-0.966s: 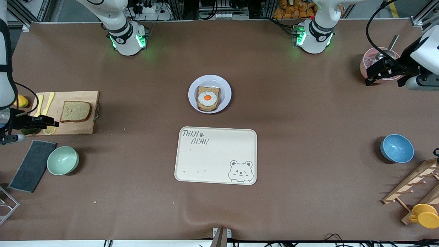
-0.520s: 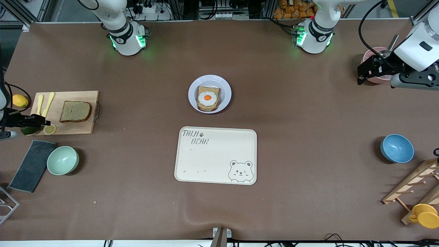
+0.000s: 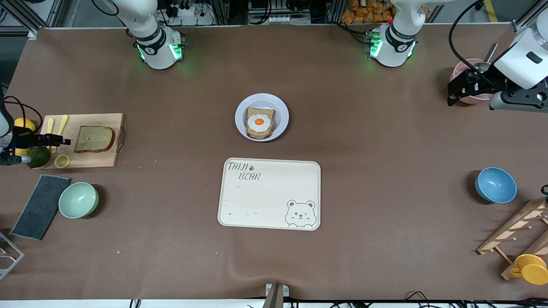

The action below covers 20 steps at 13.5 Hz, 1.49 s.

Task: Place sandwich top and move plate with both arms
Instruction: 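Close the right gripper on the edge of the bread slice, then lift the bread slice with the right gripper toward the white plate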

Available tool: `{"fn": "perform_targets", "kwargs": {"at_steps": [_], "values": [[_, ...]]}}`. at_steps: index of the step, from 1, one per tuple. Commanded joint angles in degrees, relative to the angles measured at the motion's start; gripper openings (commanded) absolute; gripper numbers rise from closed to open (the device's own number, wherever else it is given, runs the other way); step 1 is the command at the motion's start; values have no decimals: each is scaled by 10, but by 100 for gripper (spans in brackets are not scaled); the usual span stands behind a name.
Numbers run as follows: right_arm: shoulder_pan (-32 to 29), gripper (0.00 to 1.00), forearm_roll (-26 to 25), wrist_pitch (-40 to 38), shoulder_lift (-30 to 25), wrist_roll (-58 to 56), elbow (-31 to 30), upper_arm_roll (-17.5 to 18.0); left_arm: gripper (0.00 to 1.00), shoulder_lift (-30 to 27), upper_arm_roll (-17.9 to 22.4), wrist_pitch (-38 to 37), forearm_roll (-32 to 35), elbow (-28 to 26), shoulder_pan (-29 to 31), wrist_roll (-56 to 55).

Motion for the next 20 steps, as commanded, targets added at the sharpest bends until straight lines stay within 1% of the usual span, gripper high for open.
{"fn": "perform_targets", "kwargs": {"at_steps": [1,3,6,9,10,12,14,17,20], "values": [[-18,58,3,11,-7,-20,-30,13,100,-10,-1,2,10,-6,2,-6],[-17,56,3,19,-7,-22,-42,13,100,-10,0,2,10,-6,2,-7],[-16,44,3,24,-7,-29,-49,13,100,-10,2,2,8,-6,3,-7],[-15,37,4,36,-8,-29,-63,14,100,-10,3,1,8,-6,3,-7],[-15,29,9,38,-7,-29,-66,14,100,-10,3,1,8,-6,3,-7],[-13,20,14,57,-7,-30,-78,14,100,-10,3,1,8,-6,3,-7],[-13,0,14,60,-7,-31,-79,14,100,-10,3,0,8,-6,3,-7],[-11,0,14,54,-12,-41,-76,15,100,-10,3,0,7,-6,3,-7],[2,0,15,-12,-33,-31,-58,37,100,-10,3,0,7,-6,3,-7]]}}
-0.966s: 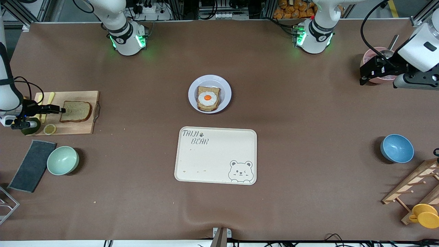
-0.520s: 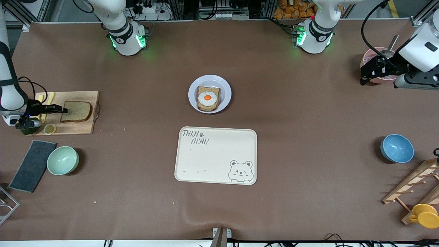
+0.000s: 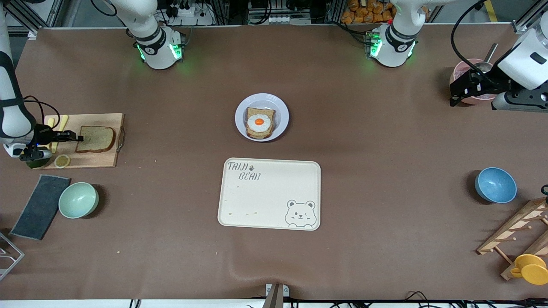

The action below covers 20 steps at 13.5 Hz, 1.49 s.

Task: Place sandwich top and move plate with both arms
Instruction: 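Lift the bread slice with the right gripper toward the white plate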

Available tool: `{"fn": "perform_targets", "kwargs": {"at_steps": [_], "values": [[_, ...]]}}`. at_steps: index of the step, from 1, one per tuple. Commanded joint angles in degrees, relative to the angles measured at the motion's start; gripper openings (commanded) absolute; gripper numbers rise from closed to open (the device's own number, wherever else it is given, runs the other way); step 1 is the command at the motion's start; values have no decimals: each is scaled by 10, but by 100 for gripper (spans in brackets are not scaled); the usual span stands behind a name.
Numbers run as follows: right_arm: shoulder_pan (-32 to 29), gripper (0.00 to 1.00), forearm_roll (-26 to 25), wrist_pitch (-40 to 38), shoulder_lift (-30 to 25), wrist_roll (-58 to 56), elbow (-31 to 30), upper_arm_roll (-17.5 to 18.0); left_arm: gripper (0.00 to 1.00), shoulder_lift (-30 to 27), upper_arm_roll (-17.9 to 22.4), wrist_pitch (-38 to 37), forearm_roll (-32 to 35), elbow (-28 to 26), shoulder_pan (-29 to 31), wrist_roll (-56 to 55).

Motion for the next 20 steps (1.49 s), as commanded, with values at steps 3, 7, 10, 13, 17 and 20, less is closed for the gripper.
{"fn": "perform_targets", "kwargs": {"at_steps": [3,7,10,13,17,20], "values": [[57,0,10,-152,-57,36,37,24,100,-10,-1,0,7,-6,2,-6],[149,0,80,-224,-86,102,37,25,100,-10,-1,-1,7,-6,2,-6],[216,0,165,-252,-97,166,34,24,100,-10,-1,-1,7,-6,2,-6],[266,0,233,-232,-96,183,11,23,100,-10,-1,-1,7,-5,2,-6],[365,0,260,-189,-122,287,-5,23,100,-11,-1,-1,7,-5,7,-5],[450,0,262,-97,-151,370,-40,24,100,-18,-3,-1,6,-6,13,-5]]}}
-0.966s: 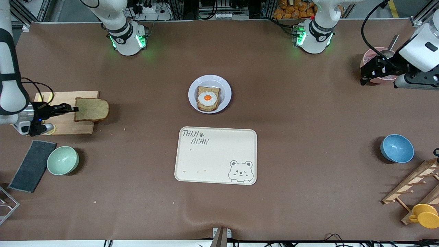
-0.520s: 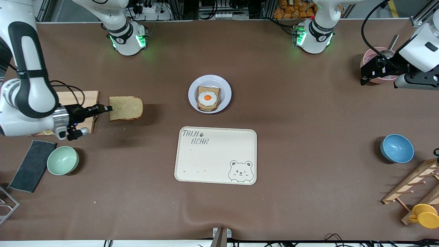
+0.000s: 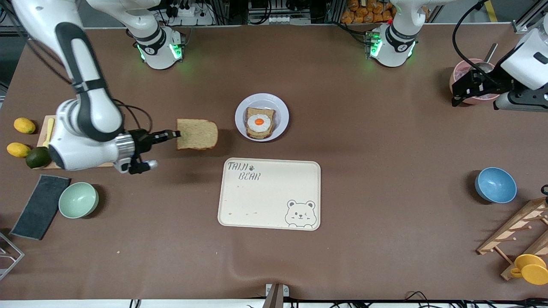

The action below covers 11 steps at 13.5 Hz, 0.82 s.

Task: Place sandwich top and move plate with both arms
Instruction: 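Lower the bread onto the egg sandwich and open the right gripper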

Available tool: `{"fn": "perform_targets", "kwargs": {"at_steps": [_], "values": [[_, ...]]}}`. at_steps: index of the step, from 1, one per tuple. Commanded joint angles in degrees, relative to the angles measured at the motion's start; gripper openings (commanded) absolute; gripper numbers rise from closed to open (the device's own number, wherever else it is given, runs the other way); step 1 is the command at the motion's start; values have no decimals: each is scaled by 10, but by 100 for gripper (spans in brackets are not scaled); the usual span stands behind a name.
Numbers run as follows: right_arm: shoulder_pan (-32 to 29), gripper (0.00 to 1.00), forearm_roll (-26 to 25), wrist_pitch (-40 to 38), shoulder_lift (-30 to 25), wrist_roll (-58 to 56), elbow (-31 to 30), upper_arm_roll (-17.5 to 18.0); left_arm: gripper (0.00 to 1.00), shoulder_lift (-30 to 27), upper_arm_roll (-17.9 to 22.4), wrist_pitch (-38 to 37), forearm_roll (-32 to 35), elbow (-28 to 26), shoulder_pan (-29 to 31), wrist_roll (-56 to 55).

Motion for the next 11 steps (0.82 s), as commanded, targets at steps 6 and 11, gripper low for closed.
{"fn": "perform_targets", "kwargs": {"at_steps": [6,11], "values": [[155,0,68,206,-60,39,-135,-6,100,-15,-5,-2,6,-7,5,-5],[207,0,118,224,-78,38,-160,-5,100,-16,-7,-2,6,-7,5,-5]]}}
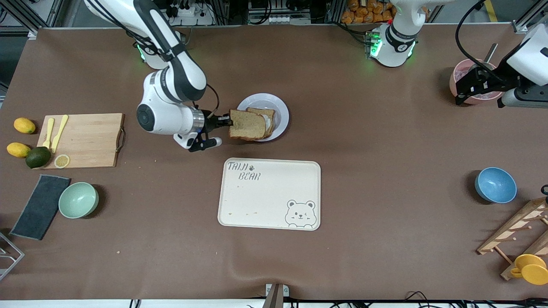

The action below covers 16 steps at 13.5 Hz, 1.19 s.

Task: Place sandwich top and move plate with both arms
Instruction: 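Lower the bread onto the egg sandwich and open the right gripper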

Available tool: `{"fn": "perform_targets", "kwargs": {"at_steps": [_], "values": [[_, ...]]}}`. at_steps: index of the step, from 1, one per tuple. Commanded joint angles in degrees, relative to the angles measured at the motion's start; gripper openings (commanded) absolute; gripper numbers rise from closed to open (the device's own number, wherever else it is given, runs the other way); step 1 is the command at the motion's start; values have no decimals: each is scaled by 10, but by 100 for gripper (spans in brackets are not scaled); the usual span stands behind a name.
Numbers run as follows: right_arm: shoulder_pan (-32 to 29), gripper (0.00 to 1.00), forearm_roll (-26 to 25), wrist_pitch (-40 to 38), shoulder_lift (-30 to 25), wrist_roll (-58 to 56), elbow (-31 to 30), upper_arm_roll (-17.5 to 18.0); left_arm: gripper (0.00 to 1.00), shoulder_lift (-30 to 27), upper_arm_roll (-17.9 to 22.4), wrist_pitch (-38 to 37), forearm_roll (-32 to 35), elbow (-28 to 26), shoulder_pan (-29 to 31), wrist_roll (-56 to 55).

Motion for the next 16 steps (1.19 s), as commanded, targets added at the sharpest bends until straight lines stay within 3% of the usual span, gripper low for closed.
{"fn": "perform_targets", "kwargs": {"at_steps": [1,6,11,12,13,14,15,16], "values": [[18,0,23,4,-51,-1,-38,-5,100,-11,-6,-1,6,-7,4,-5],[58,0,26,83,-44,-6,-76,-4,100,-11,-7,-2,6,-8,3,-5],[87,1,51,112,-31,0,-82,-4,100,-11,-7,-2,6,-8,2,-6],[82,29,51,112,-27,1,-82,-4,100,-11,-7,-2,6,-8,2,-6],[80,65,56,111,-25,2,-82,-5,100,-11,-8,-2,6,-8,2,-6],[75,85,56,111,-22,2,-81,-5,100,-11,-7,-2,6,-8,2,-6],[74,100,56,112,-21,1,-79,-6,100,-11,-8,-2,6,-8,2,-6],[74,100,56,112,-22,0,-77,-6,100,-10,-8,-1,6,-8,1,-6]]}}
